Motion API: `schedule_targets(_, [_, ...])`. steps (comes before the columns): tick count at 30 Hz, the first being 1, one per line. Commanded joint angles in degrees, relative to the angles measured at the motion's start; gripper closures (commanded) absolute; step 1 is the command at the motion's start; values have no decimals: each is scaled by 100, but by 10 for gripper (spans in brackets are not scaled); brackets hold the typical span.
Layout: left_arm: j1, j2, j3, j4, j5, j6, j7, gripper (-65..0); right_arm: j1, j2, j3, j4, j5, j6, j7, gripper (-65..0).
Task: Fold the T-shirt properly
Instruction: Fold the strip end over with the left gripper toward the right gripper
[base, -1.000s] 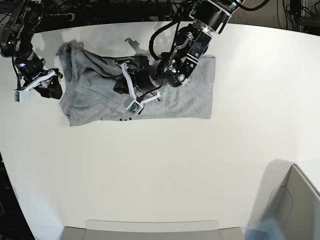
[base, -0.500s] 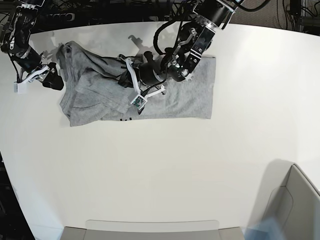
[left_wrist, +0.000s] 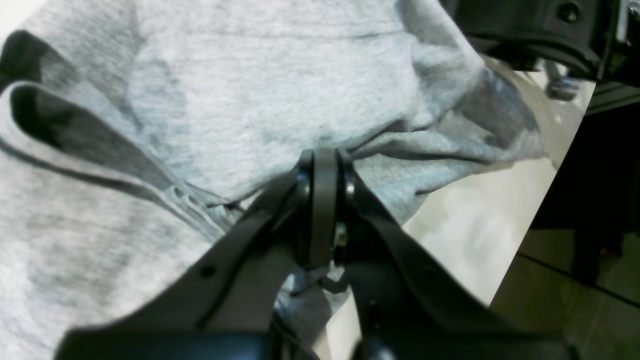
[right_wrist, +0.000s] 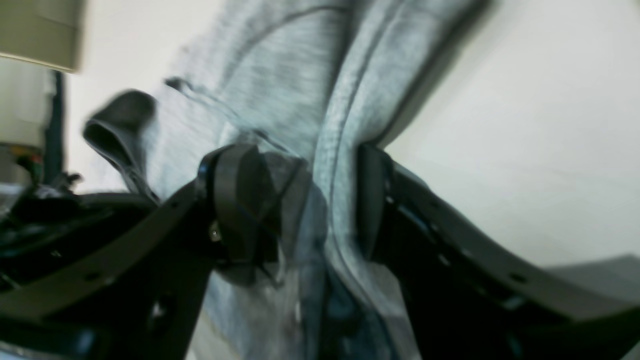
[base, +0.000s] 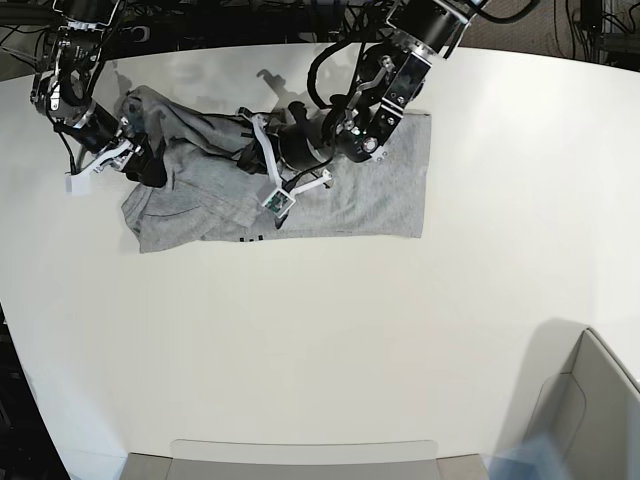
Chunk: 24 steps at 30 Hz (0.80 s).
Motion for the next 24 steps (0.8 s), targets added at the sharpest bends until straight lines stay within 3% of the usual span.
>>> schedule_targets(1, [-53,5,11,104,-66,-40,-100,0,68,43,29,-1,16,105,54,-290])
schedule_targets(12, [87,-136,2,473,-66,-40,-74,0,217,-10,-596,-45,-46,70,98,-289])
schedule_targets(17, [281,-259,2,851,-66,-40,-74,0,437,-159,-622,-10,-749,70,107,-286])
schedule_targets(20, [421,-409,2,1273,-66,-40,-74,0,542,-256,-648,8,-1356,70,107,-225])
schedule_targets(24, [544,-488,-7,1835,-66,-40,-65,0,622,-300,-622,43,-1795,70,107,-41])
